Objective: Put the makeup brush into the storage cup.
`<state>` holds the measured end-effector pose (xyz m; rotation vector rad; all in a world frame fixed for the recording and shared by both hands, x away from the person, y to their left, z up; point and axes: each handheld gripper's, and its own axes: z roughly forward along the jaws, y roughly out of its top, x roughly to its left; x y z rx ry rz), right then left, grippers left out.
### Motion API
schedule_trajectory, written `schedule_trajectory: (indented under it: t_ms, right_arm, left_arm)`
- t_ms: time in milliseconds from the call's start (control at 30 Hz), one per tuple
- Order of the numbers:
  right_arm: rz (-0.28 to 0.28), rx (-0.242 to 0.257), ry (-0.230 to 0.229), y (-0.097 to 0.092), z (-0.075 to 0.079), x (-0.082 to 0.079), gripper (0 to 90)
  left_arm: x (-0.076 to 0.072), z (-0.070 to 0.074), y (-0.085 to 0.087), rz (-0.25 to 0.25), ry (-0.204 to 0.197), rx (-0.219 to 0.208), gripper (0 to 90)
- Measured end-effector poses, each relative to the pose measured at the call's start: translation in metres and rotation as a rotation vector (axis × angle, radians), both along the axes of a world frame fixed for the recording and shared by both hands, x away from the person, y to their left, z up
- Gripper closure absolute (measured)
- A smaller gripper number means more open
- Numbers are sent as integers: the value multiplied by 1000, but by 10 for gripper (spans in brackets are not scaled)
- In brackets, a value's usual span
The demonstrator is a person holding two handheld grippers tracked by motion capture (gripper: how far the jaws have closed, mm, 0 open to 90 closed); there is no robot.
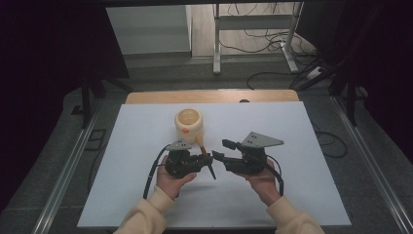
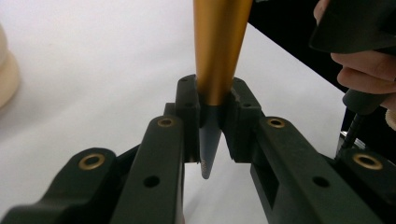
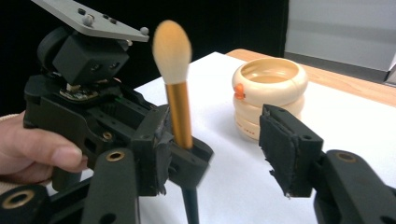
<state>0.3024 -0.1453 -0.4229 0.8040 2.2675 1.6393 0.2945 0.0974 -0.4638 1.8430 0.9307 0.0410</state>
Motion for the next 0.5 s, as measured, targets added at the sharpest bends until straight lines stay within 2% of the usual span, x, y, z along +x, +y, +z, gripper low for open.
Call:
schedule_trajectory:
  t_ms: [200,367,500]
  right_arm:
    - [-13,-13,7,-13,-2,-1,405]
    - [-45,-59,-1,-25,-6,-1,396]
    - [-63,-83,31,-34,-12,0,384]
  left_arm:
    - [1,2,6,14,-4,-8,781]
    - [1,4,11,19,-11,-13,781]
    - [1,5,14,26,-13,-21,781]
